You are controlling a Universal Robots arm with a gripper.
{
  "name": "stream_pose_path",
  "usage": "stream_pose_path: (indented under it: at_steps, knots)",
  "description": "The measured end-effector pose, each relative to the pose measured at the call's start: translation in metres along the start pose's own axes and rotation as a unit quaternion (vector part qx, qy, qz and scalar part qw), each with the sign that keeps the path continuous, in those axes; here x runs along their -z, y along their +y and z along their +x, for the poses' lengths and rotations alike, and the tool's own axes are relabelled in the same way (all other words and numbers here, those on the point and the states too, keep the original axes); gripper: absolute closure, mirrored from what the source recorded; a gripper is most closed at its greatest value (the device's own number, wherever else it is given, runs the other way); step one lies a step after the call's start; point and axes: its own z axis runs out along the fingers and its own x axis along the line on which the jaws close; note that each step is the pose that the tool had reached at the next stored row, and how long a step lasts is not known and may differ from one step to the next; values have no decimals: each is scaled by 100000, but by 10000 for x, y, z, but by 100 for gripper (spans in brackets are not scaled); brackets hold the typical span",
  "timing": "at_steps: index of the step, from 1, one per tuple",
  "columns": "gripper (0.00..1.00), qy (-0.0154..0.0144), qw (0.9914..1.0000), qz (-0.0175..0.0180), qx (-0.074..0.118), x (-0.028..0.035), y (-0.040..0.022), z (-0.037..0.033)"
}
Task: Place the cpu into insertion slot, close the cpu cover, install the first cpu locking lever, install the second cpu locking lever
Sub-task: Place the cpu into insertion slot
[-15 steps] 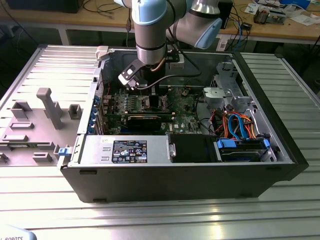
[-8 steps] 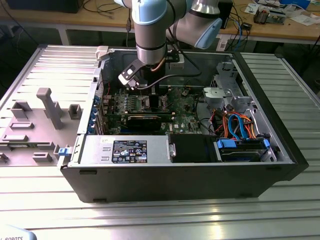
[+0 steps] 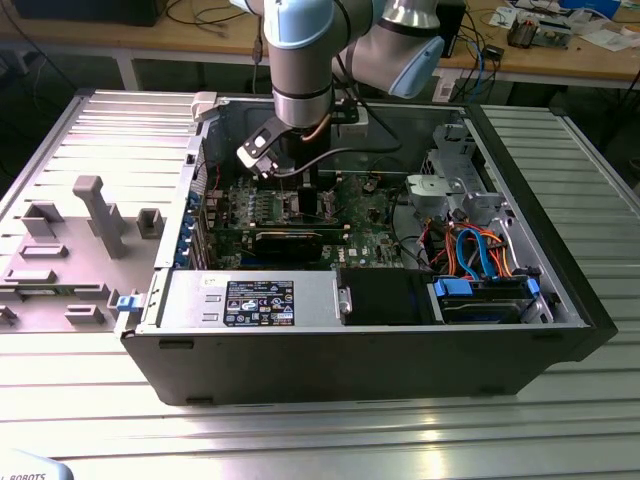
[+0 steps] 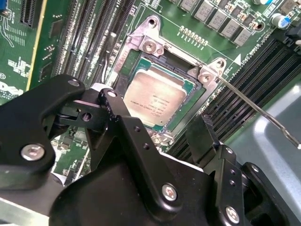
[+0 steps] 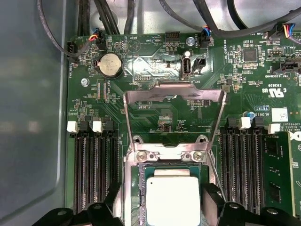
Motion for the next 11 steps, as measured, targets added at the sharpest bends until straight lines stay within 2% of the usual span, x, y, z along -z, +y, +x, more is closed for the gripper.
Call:
stream_pose_path:
  at_steps: [11]
  knots:
    - [24, -59, 100000, 36, -128, 12, 6, 13]
